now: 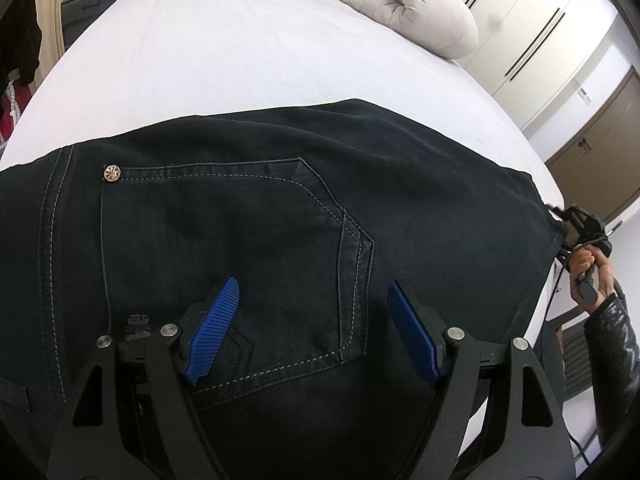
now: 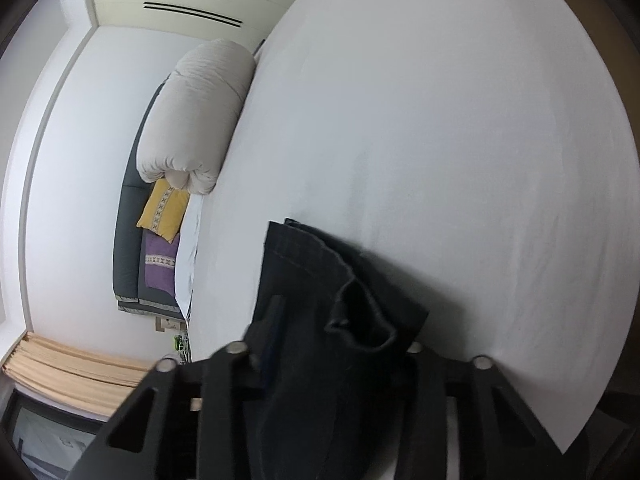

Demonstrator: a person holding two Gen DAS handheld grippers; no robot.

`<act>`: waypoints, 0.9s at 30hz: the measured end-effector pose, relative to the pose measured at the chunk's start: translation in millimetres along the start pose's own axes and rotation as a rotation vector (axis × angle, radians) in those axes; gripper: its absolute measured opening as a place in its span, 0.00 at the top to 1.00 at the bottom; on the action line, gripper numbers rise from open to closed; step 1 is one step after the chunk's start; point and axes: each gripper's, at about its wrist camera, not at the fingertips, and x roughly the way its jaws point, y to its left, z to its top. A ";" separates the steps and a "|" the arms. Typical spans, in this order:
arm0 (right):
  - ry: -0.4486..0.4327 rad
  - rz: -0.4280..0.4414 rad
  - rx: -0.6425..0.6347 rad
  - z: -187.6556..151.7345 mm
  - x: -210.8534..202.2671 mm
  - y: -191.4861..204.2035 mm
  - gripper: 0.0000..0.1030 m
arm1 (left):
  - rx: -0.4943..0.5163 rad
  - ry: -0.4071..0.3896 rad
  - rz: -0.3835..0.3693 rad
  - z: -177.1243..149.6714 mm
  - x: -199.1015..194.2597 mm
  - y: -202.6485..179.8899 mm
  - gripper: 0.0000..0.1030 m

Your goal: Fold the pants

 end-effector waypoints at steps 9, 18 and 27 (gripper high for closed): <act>0.007 -0.003 -0.022 3.6 0.9 0.0 0.93 | -0.009 -0.004 -0.016 1.0 -3.6 11.6 0.26; -0.042 -0.073 -0.174 -2.1 1.7 32.4 0.93 | -0.020 -0.005 -0.029 1.2 -4.0 20.7 0.26; -0.061 -0.129 -0.302 -13.0 6.2 62.8 0.93 | -0.038 -0.012 -0.055 2.6 -8.9 32.6 0.26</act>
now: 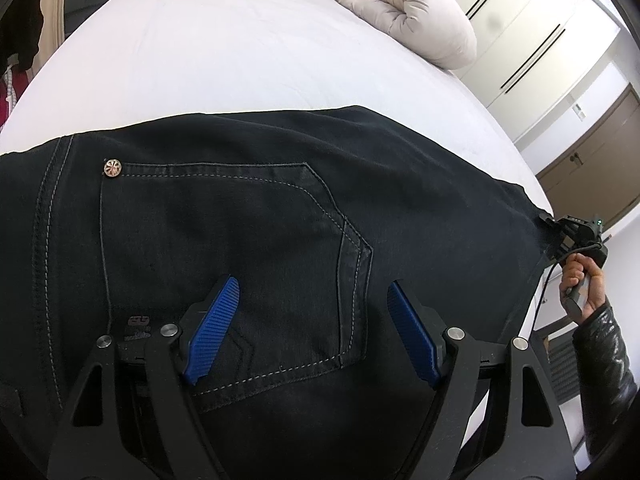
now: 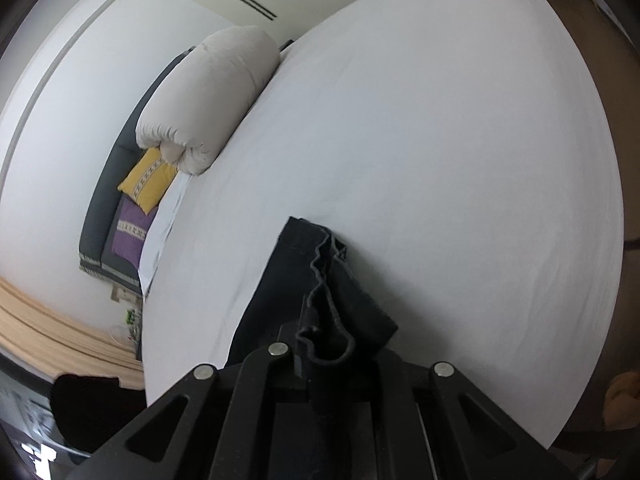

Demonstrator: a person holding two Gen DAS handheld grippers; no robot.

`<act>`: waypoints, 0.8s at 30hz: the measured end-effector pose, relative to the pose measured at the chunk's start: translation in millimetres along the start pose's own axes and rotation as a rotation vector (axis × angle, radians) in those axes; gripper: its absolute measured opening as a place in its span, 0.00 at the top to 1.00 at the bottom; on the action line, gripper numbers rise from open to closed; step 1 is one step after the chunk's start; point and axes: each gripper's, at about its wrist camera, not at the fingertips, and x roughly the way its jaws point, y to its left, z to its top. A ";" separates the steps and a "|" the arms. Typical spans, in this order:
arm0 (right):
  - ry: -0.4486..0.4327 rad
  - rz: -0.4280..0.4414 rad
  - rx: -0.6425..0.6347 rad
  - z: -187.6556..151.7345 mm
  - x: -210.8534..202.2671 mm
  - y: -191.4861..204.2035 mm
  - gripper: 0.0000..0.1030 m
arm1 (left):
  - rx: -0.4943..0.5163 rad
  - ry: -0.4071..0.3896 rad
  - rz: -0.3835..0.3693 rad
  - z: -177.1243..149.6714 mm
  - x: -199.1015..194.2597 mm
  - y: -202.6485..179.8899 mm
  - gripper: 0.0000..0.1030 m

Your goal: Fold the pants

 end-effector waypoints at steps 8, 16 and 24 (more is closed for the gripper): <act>0.056 -0.066 -0.667 -107.4 1.2 142.7 0.93 | -0.047 -0.022 -0.035 0.1 -7.9 14.1 0.25; 0.087 -0.292 -1.153 -241.5 61.9 177.9 0.93 | -0.211 -0.012 -0.145 6.0 -25.4 30.7 0.16; -0.013 -0.231 -1.246 -261.5 18.1 211.1 0.93 | -0.373 0.027 -0.417 29.5 -20.9 18.6 0.06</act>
